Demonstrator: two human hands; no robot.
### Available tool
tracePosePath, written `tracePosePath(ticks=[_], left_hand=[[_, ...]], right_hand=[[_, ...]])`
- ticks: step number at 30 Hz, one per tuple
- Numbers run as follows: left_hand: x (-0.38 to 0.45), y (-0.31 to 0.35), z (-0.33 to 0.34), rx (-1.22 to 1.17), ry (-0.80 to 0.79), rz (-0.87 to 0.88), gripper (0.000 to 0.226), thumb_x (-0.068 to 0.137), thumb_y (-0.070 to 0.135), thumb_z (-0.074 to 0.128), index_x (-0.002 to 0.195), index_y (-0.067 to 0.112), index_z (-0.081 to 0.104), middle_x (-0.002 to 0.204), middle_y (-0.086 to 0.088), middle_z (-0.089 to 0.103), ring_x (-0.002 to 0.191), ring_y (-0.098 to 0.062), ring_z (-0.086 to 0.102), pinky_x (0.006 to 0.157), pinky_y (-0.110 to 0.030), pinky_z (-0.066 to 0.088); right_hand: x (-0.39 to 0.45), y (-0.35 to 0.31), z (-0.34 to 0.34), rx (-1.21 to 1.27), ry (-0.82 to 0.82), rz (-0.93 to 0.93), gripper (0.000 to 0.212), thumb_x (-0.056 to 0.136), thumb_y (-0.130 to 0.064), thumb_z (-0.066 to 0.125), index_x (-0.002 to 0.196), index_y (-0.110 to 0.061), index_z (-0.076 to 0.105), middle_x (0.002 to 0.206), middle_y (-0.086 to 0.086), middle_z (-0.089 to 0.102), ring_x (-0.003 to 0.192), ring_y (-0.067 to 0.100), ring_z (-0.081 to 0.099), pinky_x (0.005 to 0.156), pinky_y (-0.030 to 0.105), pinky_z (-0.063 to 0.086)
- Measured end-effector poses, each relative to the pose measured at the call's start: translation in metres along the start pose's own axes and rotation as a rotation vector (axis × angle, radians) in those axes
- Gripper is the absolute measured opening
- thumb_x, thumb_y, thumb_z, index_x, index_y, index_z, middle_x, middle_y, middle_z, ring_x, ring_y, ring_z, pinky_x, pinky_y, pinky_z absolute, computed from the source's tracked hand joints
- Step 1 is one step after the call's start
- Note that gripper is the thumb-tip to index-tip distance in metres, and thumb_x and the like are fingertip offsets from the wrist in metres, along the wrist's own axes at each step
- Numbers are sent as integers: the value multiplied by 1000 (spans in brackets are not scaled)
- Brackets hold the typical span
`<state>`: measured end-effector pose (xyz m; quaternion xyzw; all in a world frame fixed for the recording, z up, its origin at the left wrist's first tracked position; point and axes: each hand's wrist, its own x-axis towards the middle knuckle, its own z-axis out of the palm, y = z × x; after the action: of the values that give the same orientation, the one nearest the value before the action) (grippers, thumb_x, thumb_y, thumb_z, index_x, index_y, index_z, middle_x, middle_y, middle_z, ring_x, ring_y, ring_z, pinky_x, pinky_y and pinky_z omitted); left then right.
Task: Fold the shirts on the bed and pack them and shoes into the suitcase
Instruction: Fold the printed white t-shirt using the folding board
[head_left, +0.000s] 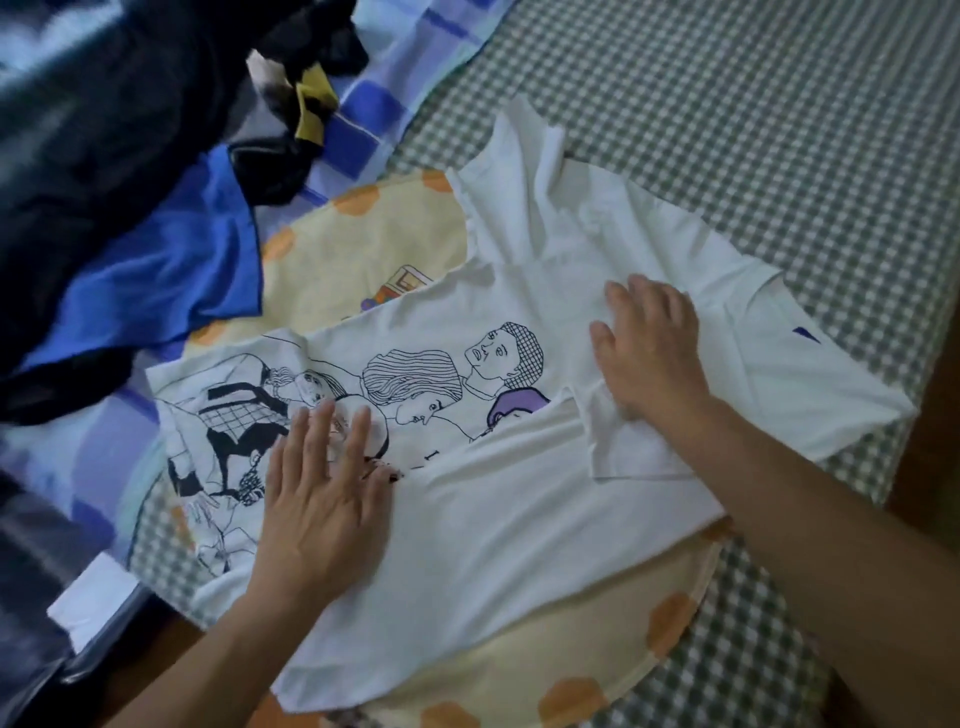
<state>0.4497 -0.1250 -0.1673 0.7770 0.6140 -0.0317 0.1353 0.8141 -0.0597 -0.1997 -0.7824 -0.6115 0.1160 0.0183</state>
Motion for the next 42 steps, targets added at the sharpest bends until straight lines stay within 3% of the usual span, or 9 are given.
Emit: tracePosePath(ticks=[5, 11, 15, 21, 25, 29, 35, 39, 42], left_hand=[[66, -91, -31, 23, 149, -277, 66, 103, 44, 23, 161, 15, 18, 168, -16, 12, 155, -33, 5, 124, -42, -3], [56, -139, -49, -353, 113, -950, 57, 99, 50, 50, 130, 3, 45, 134, -25, 49, 121, -42, 47, 104, -55, 39], [19, -114, -36, -539, -9, -995, 48, 96, 61, 53, 106, 15, 44, 104, -7, 59, 88, -26, 57, 73, -40, 40], [-8, -85, -28, -343, 191, -1012, 54, 92, 53, 62, 125, 13, 43, 130, -15, 41, 126, -35, 38, 108, -52, 34], [-33, -70, -14, -579, 85, -1116, 41, 96, 59, 54, 108, 21, 46, 106, -2, 55, 99, -27, 52, 85, -41, 42], [-59, -86, -13, -611, 83, -1078, 31, 103, 50, 49, 98, 20, 55, 83, 3, 57, 79, -24, 53, 73, -36, 39], [-74, -118, -10, -510, 43, -1121, 33, 97, 35, 58, 118, 10, 51, 123, -21, 55, 113, -39, 51, 98, -48, 43], [-19, -132, -39, -228, 327, -594, 52, 95, 24, 61, 143, 9, 46, 139, -21, 44, 128, -40, 39, 110, -52, 32], [25, -144, -47, -102, 224, -320, 59, 98, 33, 58, 150, 12, 39, 148, -20, 38, 133, -42, 36, 111, -53, 31]], right_hand=[[73, -51, -9, -15, -41, -260, 62, 94, -37, 36, 151, -13, 40, 159, 20, 32, 142, 43, 30, 118, 54, 27], [87, -114, 26, -115, -160, -361, 61, 102, -51, 16, 161, -32, 12, 170, 1, -3, 155, 26, -4, 124, 48, -1], [81, -122, 37, -114, -101, -297, 59, 104, -53, 20, 160, -33, 16, 170, 0, 0, 155, 23, -4, 125, 48, -2], [70, -132, 36, -154, 6, -291, 56, 106, -47, 30, 157, -24, 28, 168, 9, 13, 153, 35, 8, 123, 54, 1], [64, -138, 37, -185, 134, -400, 51, 108, -33, 33, 155, -13, 31, 164, 13, 25, 151, 39, 17, 123, 55, 7], [68, -137, 37, -205, 105, -437, 53, 107, -34, 27, 155, -12, 29, 161, 10, 33, 150, 38, 20, 123, 57, 7], [71, -135, 39, -197, 95, -421, 57, 105, -38, 24, 156, -14, 28, 162, 9, 32, 150, 38, 20, 123, 57, 6], [76, -128, 41, -202, 85, -424, 59, 105, -42, 22, 158, -16, 25, 164, 9, 26, 150, 38, 18, 122, 57, 7], [78, -128, 39, -187, 60, -424, 60, 104, -44, 21, 159, -18, 23, 166, 9, 20, 151, 38, 15, 123, 57, 7]])
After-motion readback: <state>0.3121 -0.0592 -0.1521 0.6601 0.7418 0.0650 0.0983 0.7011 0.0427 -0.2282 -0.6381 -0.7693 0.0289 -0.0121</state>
